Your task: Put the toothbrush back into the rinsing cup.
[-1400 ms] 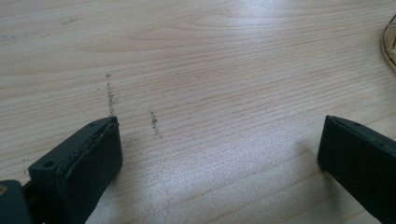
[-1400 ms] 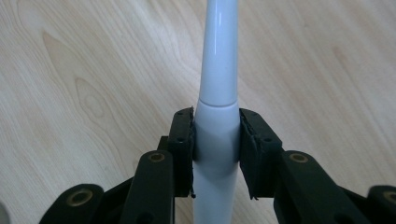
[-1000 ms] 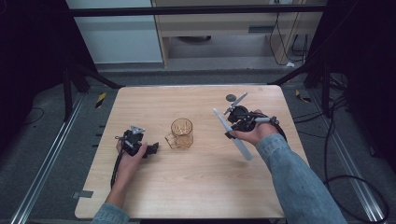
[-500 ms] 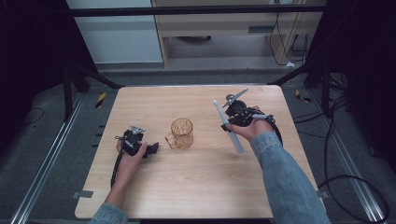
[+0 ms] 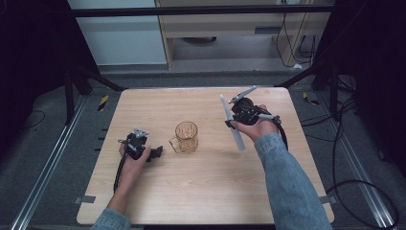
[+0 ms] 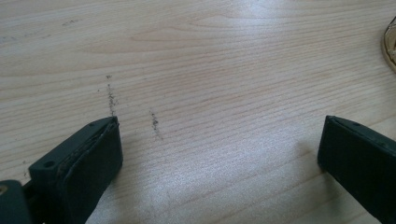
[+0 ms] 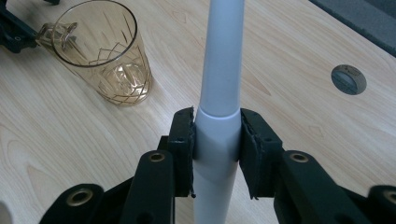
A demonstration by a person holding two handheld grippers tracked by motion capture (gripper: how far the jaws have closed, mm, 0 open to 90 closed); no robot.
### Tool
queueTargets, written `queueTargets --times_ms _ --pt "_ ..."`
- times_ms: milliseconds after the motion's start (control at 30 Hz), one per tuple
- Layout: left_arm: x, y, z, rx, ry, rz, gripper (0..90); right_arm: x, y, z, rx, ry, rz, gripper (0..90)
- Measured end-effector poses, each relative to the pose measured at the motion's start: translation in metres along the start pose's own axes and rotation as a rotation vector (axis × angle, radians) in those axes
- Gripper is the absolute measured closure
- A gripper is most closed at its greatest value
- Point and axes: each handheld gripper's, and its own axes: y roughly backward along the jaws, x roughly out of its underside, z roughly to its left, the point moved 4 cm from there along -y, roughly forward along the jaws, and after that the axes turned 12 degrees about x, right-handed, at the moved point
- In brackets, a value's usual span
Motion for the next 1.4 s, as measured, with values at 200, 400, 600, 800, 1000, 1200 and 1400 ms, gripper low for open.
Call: queueTargets --times_ms 200,400,600,800,1000,1200,1400 --pt "0.000 0.000 0.000 0.000 0.001 -0.002 0.0 -0.003 -0.001 0.004 0.002 0.003 -0.017 67.6" --pt "0.000 -0.001 0.001 -0.001 0.000 -0.002 0.0 -0.007 -0.004 0.008 -0.003 0.002 -0.023 67.6" --pt "-0.001 -0.001 0.001 0.000 0.000 -0.002 0.0 -0.010 -0.004 0.009 -0.003 -0.005 -0.035 67.5" --pt "-0.001 -0.001 0.001 0.000 0.000 -0.002 0.0 -0.014 -0.003 0.011 0.000 -0.008 -0.051 67.6" --pt "-0.001 -0.001 0.001 0.000 0.000 -0.002 0.0 -0.016 -0.005 0.013 0.001 -0.002 -0.052 67.5" --pt "-0.001 -0.001 0.001 0.001 -0.001 -0.002 0.0 -0.020 -0.004 0.016 0.001 -0.002 -0.071 67.5" --pt "-0.001 -0.001 0.001 0.001 -0.001 -0.002 0.0 -0.024 -0.002 0.019 0.005 -0.001 -0.088 67.5"
